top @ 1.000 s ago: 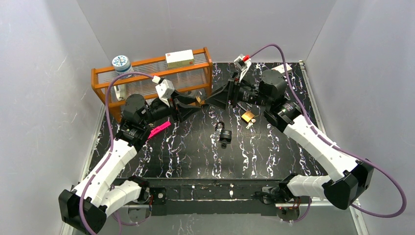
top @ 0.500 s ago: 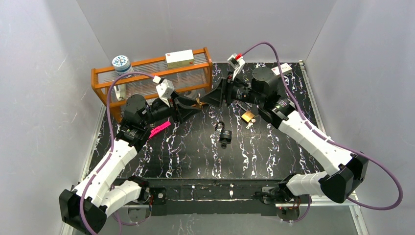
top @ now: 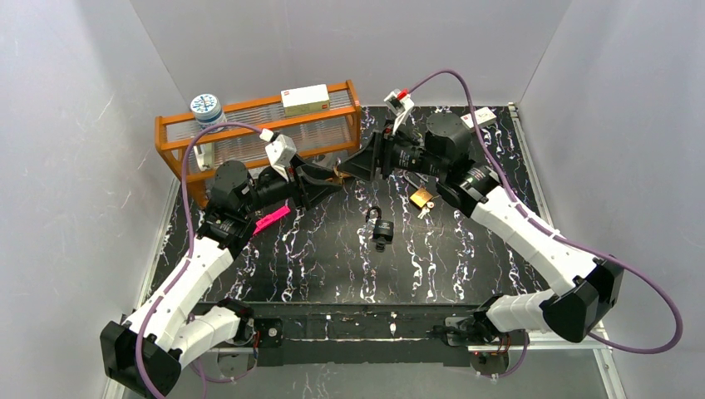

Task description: Unlock with the key

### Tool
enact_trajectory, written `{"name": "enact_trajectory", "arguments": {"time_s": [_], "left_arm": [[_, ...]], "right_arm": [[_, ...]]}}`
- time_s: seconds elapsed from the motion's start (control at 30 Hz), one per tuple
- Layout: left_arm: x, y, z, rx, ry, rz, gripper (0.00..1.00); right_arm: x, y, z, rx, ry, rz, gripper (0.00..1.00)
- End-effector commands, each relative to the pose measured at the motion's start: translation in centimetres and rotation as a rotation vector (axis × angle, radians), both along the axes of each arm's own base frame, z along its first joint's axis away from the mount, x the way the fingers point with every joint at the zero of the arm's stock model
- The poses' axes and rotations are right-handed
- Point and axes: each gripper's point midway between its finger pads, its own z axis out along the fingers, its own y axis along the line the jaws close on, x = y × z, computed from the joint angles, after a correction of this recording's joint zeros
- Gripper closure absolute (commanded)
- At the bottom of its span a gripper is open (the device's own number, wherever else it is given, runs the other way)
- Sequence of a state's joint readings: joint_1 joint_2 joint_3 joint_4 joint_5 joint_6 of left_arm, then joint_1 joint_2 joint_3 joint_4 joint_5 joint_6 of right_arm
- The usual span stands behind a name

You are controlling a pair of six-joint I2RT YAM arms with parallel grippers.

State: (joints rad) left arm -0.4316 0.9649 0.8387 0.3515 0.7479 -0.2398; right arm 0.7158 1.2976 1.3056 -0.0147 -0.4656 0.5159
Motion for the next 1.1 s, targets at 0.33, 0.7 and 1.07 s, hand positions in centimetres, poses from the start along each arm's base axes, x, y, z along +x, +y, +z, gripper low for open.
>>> {"name": "enact_trajectory", "arguments": {"time_s": [0.33,0.7,1.07], "left_arm": [[-3.1,-0.6,1.4,-0.024,-0.038,-0.16,1.0],[-5.3,-0.9,1.9,-0.038,-0.006,-0.278,1.0],[-3.5,-0.6,0.1,-0.07,0.119,-0.145,1.0]], "right_arm": [[1.3,-0.5,0.5,0.002,-0.012,-0.096,0.63],[0.8,0.2,-0.3,0.041,-0.06,-0.037,0.78],[2.4,-3.3,-5.1,-0.067,0.04,-0.265,0.45]]}}
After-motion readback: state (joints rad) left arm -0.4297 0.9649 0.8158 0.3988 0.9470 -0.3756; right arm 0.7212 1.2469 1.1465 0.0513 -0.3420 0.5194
